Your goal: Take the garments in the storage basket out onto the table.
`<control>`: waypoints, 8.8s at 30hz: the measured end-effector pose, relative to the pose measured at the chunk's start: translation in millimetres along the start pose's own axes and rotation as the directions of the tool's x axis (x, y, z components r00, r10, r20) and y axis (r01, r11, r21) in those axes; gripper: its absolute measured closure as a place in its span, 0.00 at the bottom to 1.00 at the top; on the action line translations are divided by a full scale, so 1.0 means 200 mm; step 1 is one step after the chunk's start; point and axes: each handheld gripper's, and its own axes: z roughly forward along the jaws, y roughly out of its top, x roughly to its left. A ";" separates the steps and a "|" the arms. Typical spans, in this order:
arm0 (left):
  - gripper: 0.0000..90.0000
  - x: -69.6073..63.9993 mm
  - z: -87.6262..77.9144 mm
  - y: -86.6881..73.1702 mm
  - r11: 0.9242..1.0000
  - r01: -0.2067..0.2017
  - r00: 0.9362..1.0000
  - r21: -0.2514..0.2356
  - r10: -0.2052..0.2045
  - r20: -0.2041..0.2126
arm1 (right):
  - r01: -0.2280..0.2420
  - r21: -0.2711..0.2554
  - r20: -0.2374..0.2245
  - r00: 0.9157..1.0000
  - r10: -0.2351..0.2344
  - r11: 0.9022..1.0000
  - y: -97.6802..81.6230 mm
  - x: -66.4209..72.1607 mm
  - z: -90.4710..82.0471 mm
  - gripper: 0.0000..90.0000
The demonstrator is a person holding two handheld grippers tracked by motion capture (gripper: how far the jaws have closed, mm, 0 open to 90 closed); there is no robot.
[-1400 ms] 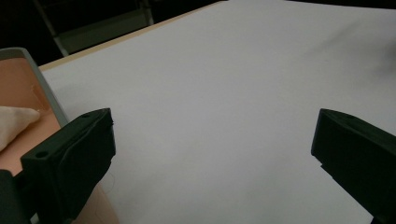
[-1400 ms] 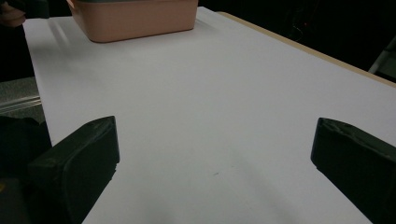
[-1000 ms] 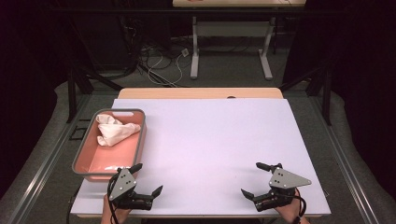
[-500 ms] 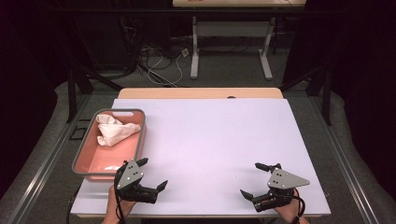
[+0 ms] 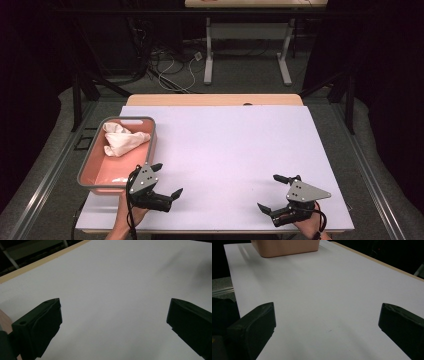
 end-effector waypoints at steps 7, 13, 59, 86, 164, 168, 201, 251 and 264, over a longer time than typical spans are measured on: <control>0.00 0.02 0.02 0.04 0.999 -0.006 1.000 0.038 0.007 -0.009 | 0.010 0.002 -0.008 1.000 -0.010 1.000 0.00 0.01 0.00 0.01; 0.00 0.05 0.02 0.07 0.999 -0.003 1.000 0.051 0.003 -0.006 | 0.006 0.007 -0.009 1.000 -0.005 1.000 0.00 0.01 0.01 0.01; 0.00 0.66 -0.20 0.10 0.961 0.107 0.974 0.254 -0.051 -0.220 | 0.013 0.014 -0.013 1.000 -0.013 1.000 0.00 0.02 0.01 0.01; 0.00 0.86 -0.12 0.11 0.887 0.049 0.968 0.460 0.072 -0.241 | 0.012 0.021 -0.017 1.000 -0.012 1.000 0.00 0.01 0.02 0.01; 0.72 1.18 0.25 -0.01 0.557 -0.140 0.980 0.819 0.198 0.032 | -0.009 0.023 -0.045 0.999 0.010 1.000 -0.01 0.00 0.02 0.01; 0.75 1.17 0.23 0.01 0.568 -0.154 0.981 0.809 0.188 0.054 | -0.011 0.024 -0.044 0.999 0.012 1.000 -0.01 0.00 0.02 0.01; 0.76 1.10 -0.01 0.22 0.551 -0.316 0.940 0.772 0.291 0.178 | -0.005 0.023 -0.040 0.999 0.006 1.000 -0.01 0.00 0.02 0.01; 0.78 1.05 -0.21 0.52 0.506 -0.414 0.898 0.757 0.366 0.246 | -0.011 0.030 -0.042 0.999 0.012 0.999 -0.01 0.00 0.02 0.01; 0.78 1.01 -0.23 0.60 0.508 -0.447 0.880 0.736 0.395 0.262 | -0.005 0.027 -0.041 0.999 0.006 1.000 -0.01 0.00 0.02 0.01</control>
